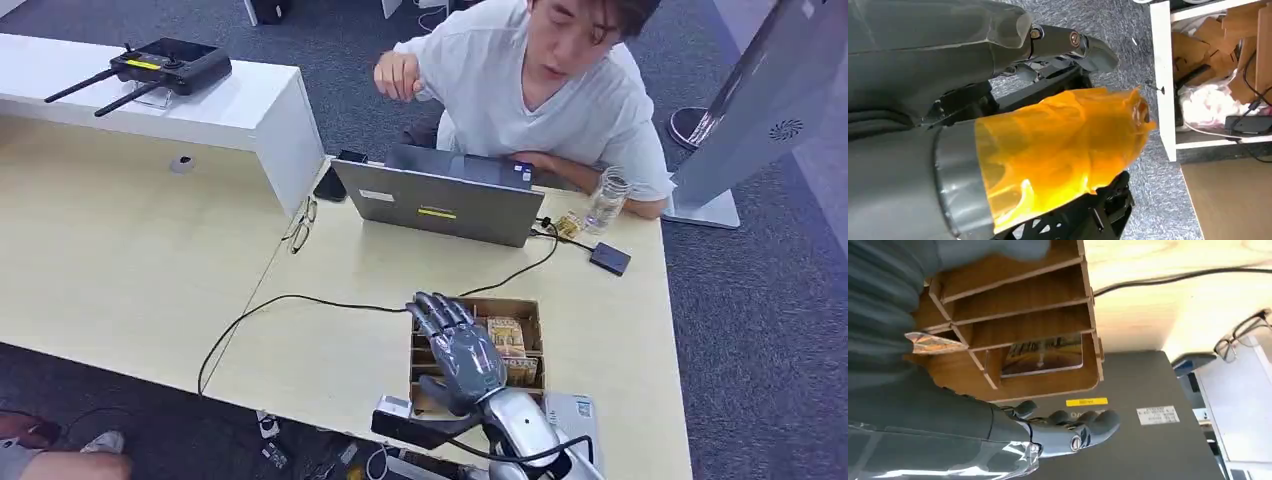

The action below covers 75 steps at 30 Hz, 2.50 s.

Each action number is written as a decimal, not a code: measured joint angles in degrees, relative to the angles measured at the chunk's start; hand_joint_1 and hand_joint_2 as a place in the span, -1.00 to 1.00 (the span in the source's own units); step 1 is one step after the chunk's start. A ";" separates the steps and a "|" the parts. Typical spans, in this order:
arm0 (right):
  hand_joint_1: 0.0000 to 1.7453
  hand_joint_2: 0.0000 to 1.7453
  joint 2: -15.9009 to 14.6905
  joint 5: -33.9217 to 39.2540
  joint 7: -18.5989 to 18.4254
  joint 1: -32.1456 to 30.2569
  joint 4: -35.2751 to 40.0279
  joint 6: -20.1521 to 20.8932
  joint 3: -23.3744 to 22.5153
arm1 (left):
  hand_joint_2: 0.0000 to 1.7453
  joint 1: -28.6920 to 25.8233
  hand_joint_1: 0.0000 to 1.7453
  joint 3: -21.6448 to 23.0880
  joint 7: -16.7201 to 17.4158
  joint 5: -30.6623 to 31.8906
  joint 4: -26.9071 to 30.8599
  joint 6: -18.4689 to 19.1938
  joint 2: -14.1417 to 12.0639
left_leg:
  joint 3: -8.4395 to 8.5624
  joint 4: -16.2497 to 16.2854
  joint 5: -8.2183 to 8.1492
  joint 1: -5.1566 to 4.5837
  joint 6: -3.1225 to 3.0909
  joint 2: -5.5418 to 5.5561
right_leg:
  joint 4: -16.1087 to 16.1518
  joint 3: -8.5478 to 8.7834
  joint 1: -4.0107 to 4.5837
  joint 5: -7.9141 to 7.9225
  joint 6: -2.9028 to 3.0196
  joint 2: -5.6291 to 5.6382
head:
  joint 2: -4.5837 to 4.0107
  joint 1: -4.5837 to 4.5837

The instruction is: Pass the card to the sensor for recognition and then transmit it.

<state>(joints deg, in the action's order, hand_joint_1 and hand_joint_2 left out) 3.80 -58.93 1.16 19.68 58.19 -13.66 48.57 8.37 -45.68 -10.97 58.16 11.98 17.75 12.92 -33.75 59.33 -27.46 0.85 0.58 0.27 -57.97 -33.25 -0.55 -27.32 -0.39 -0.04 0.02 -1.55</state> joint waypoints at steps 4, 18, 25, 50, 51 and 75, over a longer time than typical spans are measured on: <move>0.92 1.00 0.24 -0.46 0.00 0.26 -1.75 -0.09 0.20 | -1.00 0.00 -1.00 0.52 0.02 -0.02 -0.02 0.09 0.02 | 0.00 0.00 0.00 -0.01 0.00 0.00 | 0.00 0.00 0.00 0.00 0.00 0.00 | 0.00 0.02; 0.92 1.00 0.87 0.39 1.55 1.19 -3.26 -1.27 0.28 | -1.00 -0.04 -1.00 0.94 -0.70 -0.85 -0.09 0.07 0.00 | 0.02 0.00 0.00 -0.01 0.00 -0.01 | 0.00 0.00 0.00 0.00 0.00 0.01 | 0.00 0.02; 1.00 1.00 0.87 1.68 3.74 0.75 -3.09 -2.41 0.28 | -1.00 -0.10 -1.00 0.96 -1.46 -1.35 -0.09 0.04 -0.02 | 0.01 0.00 0.00 -0.01 0.00 -0.01 | 0.00 0.00 0.00 0.00 0.00 0.01 | 0.00 0.02; -1.00 1.00 -5.25 5.85 7.21 -6.43 18.55 -6.12 -2.34 | -1.00 -2.60 -1.00 1.27 -2.01 -2.71 -0.09 0.96 -2.93 | 0.01 0.00 -0.01 0.00 0.00 -0.04 | 0.01 -0.03 0.00 -0.01 0.01 0.05 | 0.00 0.02; -1.00 1.00 -5.66 4.77 6.84 -6.67 18.38 -6.47 -2.56 | -1.00 -2.72 -1.00 1.38 -1.77 -2.56 -0.09 0.94 -2.99 | 0.01 -0.01 -0.01 0.00 0.01 -0.04 | 0.01 -0.04 0.00 -0.01 0.01 0.06 | 0.00 0.02; -1.00 1.00 -8.28 1.27 6.73 -9.52 13.59 -10.36 -3.02 | -1.00 -3.62 -1.00 2.47 -1.62 -2.99 -0.09 -0.31 -3.98 | 0.01 -0.01 -0.01 -0.01 0.00 -0.05 | 0.01 -0.03 0.00 0.00 0.01 0.08 | 0.00 0.02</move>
<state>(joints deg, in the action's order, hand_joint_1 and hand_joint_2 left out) -4.48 -57.66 7.89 10.16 71.78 -24.02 45.55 4.75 -43.21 -12.59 55.17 11.89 17.44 8.94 -33.74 59.32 -27.46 0.85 0.58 0.22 -57.96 -33.28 -0.55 -27.32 -0.38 0.04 0.02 -1.53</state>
